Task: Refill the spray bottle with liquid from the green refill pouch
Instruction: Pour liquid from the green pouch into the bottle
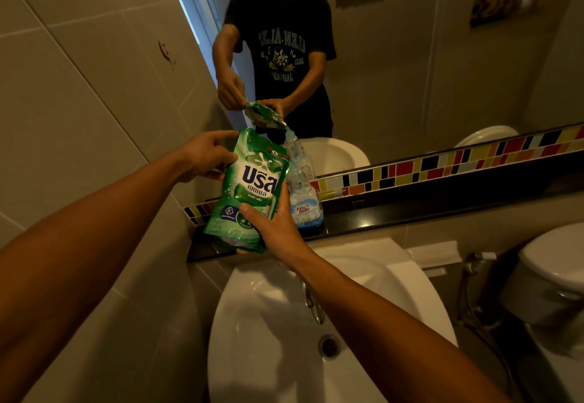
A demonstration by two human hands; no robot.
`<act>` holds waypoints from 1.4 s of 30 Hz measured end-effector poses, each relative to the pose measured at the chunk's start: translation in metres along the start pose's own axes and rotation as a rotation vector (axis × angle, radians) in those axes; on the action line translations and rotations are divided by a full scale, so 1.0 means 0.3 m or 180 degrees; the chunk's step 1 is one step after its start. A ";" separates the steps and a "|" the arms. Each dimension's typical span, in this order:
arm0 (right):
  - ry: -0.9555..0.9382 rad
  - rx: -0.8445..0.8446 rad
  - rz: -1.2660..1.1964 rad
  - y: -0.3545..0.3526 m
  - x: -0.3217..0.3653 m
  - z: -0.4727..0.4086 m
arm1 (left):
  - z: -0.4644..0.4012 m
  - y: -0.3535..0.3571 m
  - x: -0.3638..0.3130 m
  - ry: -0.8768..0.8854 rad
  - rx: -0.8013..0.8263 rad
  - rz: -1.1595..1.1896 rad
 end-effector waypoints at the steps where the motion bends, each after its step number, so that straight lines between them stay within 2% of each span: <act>1: -0.0004 0.0005 -0.0003 0.001 0.000 0.000 | 0.000 -0.002 0.000 -0.0006 0.0003 0.0001; 42: 0.0111 0.0012 -0.0328 0.048 -0.008 0.006 | 0.006 -0.046 -0.029 0.0049 0.0076 -0.0114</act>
Point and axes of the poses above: each hand's wrist, its own z-axis away from the middle knuckle, its own y-axis out of the palm, x = y × z, the point moved 3 cm from there along -z, towards the middle knuckle, and after that the axes turned 8 degrees about -z, right-handed, at the moved point
